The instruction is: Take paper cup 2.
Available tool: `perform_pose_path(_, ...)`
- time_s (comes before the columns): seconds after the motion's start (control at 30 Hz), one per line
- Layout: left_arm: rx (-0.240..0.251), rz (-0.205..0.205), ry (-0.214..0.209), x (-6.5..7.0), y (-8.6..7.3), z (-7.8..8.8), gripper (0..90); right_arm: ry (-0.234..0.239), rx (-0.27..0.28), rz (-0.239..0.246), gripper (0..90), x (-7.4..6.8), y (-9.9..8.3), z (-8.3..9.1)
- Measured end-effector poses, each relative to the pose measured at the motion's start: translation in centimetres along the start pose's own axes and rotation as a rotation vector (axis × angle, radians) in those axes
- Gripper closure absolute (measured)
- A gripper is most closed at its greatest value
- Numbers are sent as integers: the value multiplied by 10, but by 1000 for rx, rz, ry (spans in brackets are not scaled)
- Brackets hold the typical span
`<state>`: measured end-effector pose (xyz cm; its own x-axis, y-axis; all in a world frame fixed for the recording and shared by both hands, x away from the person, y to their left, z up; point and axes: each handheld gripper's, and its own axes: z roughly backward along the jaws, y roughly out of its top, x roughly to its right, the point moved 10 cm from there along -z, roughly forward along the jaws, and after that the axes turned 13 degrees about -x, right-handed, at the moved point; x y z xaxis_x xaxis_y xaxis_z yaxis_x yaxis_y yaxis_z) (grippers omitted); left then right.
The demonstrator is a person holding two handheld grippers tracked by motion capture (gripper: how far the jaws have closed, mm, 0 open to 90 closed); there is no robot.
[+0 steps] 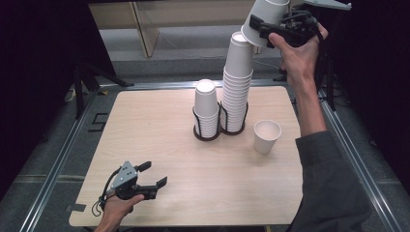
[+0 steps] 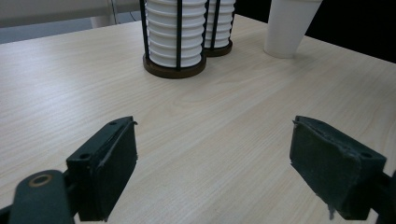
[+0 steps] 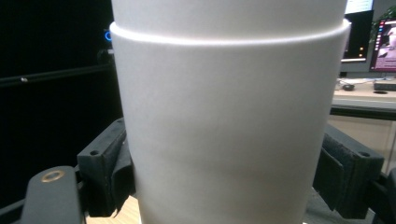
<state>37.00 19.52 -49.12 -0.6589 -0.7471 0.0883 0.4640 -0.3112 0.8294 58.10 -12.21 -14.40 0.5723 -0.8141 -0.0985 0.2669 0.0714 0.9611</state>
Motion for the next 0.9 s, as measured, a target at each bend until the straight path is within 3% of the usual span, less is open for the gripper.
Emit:
perform_pose_path(0.5,4,5,1,0,0,-1,147,12,-31,20,182,4,-56,39)
perform_pose_path(0.7,11,1,-6,1,0,-2,147,49,-64,18,182,-13,-93,49)
perform_pose_path(0.83,9,-1,-5,1,0,-2,147,61,-103,50,182,-23,-121,47)
perform_pose_path(0.9,14,-3,-10,1,0,-2,147,72,-119,42,182,-30,-137,44)
